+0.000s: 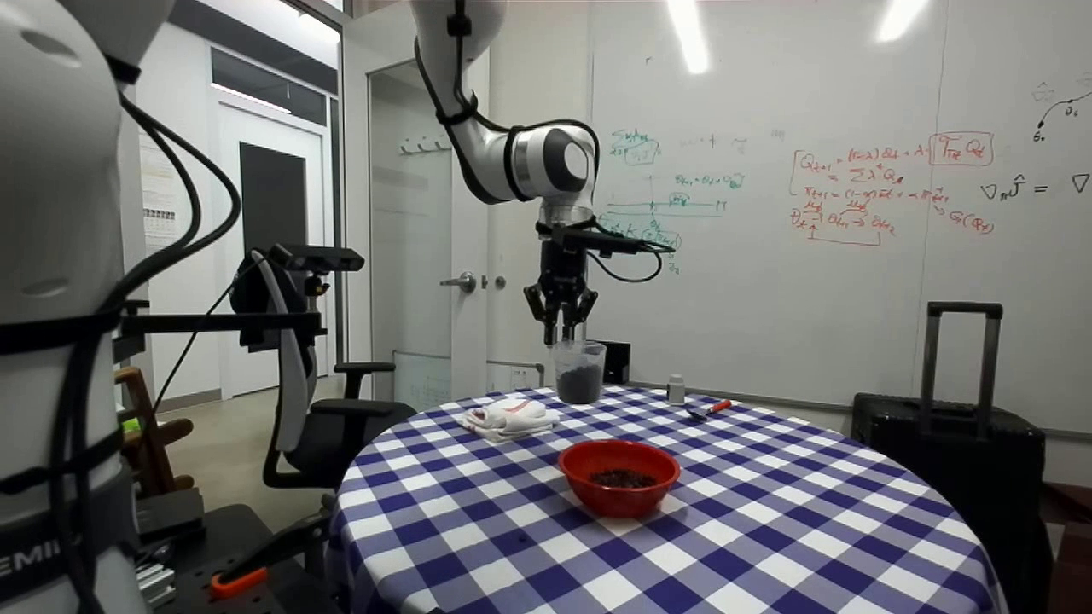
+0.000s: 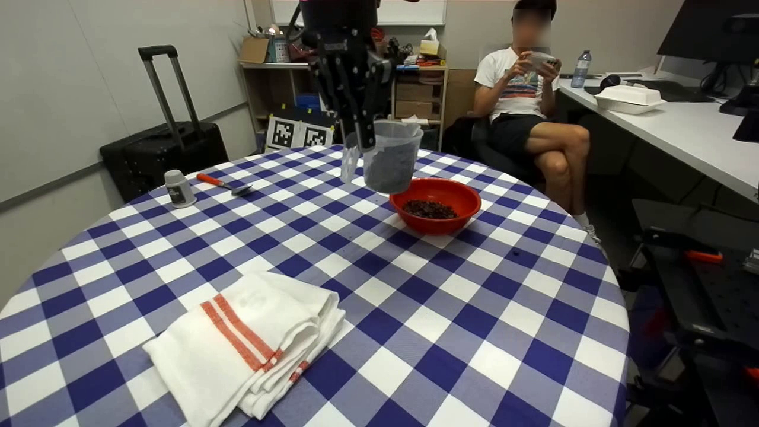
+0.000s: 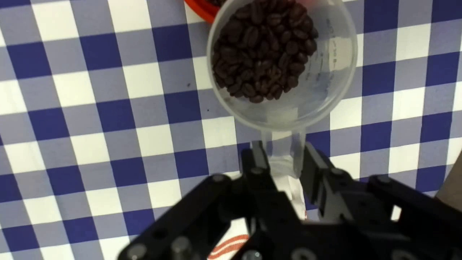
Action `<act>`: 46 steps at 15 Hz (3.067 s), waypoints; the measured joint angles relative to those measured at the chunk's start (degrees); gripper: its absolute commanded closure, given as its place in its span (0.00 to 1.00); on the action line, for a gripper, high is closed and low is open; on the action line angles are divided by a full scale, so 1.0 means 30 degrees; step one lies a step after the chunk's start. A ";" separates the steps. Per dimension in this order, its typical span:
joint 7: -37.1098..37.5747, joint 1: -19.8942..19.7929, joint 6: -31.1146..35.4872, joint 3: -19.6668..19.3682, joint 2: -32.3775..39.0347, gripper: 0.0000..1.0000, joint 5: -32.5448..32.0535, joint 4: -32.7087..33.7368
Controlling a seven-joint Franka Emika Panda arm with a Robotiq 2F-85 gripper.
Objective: Pour some contents from the transparent jar into the bowl
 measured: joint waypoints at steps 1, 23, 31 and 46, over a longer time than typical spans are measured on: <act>0.0010 0.0185 -0.0173 0.0162 0.0664 0.93 -0.0152 0.0589; 0.1661 0.0823 -0.1932 0.0954 0.7183 0.01 -0.0286 0.6622; 0.5698 -0.0464 -0.1962 0.0678 0.2839 0.00 0.0861 0.4081; 1.8653 -0.1145 -0.2510 -0.1047 -0.8617 0.00 0.2291 -0.7943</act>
